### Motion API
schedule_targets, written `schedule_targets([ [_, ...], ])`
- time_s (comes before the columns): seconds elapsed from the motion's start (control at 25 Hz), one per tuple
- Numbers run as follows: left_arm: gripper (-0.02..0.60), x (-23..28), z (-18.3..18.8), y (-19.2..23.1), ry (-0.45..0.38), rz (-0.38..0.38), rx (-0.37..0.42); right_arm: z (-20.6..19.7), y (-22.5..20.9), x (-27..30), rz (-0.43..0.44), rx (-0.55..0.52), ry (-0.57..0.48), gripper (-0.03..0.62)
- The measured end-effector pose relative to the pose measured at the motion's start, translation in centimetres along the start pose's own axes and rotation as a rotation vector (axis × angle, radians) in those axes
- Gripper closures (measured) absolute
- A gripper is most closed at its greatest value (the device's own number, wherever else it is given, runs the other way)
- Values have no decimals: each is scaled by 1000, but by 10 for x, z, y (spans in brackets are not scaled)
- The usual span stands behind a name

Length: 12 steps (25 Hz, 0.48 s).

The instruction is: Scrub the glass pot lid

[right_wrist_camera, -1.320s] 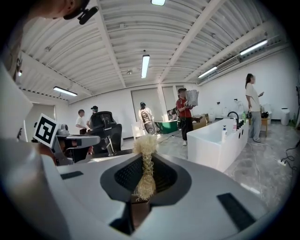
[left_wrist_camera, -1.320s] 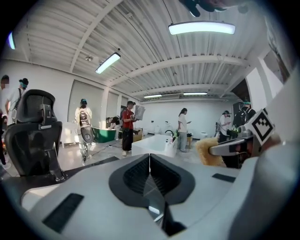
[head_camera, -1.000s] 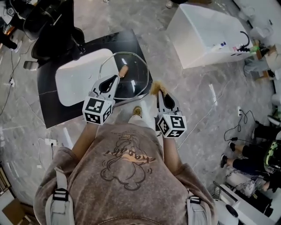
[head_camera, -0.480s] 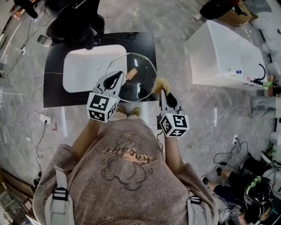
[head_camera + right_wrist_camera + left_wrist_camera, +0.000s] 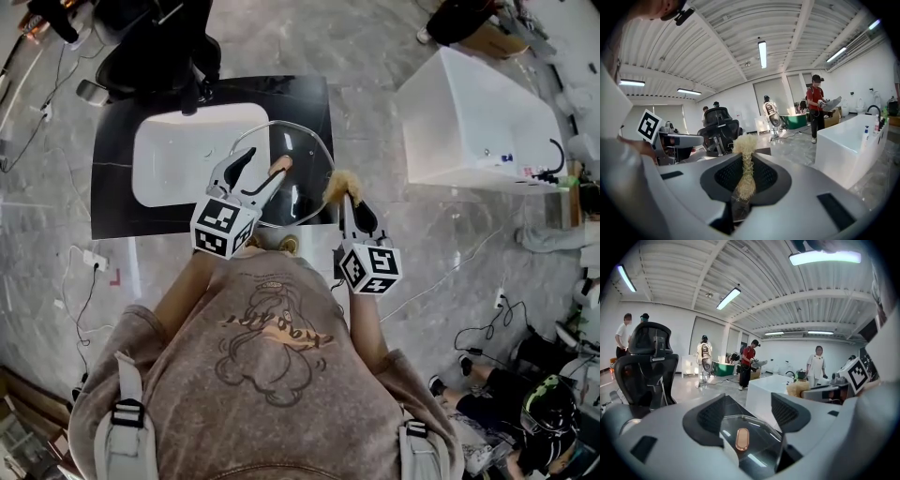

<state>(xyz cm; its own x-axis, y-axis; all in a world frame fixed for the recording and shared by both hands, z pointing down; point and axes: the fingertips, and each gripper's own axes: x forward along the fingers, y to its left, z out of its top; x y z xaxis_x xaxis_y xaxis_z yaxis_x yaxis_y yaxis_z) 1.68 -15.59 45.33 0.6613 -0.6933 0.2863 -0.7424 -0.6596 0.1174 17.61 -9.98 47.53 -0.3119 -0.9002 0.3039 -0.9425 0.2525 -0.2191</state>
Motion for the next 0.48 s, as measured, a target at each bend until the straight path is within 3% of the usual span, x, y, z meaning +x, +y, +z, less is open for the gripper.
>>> schedule_targets([
  [0.08,212,21,-12,9,46,-16,7,-3,-8,14,-10,5,5,542],
  [0.24,201,45,-42,12,176,-54,63,-4,-13,24,-22,7,6,542],
  [0.48,202,64,-75,8,267,-65,80,0,-12,15,-38,7,0,542],
])
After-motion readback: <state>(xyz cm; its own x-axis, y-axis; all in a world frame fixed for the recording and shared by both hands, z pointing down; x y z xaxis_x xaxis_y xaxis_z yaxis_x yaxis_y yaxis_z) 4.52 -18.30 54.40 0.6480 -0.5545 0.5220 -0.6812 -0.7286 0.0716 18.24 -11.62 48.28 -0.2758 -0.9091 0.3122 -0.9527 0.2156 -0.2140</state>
